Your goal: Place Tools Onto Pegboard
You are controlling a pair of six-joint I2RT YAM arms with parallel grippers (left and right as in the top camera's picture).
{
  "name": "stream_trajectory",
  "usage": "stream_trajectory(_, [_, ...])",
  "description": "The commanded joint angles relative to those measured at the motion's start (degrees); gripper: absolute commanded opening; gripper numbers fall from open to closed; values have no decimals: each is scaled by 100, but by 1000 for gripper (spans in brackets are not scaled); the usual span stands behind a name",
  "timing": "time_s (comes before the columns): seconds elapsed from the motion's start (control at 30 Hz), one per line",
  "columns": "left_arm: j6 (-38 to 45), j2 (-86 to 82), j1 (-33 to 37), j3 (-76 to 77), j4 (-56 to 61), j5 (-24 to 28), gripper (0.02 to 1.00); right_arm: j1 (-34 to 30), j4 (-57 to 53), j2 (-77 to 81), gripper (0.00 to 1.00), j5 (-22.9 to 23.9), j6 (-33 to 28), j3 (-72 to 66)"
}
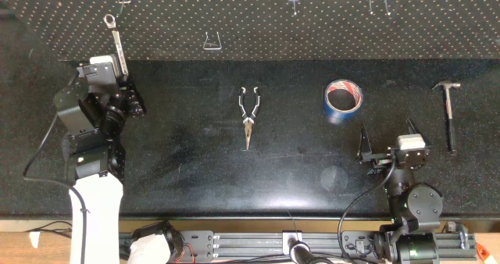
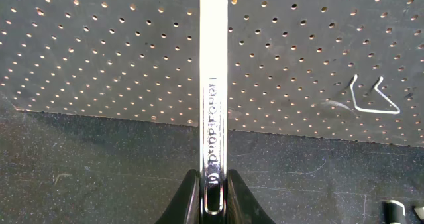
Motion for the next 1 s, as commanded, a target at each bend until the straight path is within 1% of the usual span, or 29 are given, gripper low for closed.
stream_trajectory(0.03, [-72, -4, -13, 15, 68, -103, 27, 28, -17, -50, 947, 37, -57, -24])
stream_trajectory(0.6, [105, 439, -20, 15, 133, -83, 25, 28, -17, -50, 947, 37, -57, -24])
stream_trajectory(0.83, [101, -295, -13, 15, -44, -105, 25, 28, -17, -50, 947, 37, -57, -24])
stream_trajectory(0.93, [138, -304, -221, 15, -26, -111, 25, 28, -17, -50, 947, 37, -57, -24])
stream_trajectory(1.0, [232, -151, -234, 15, -42, -149, 25, 28, -17, -50, 947, 37, -57, -24])
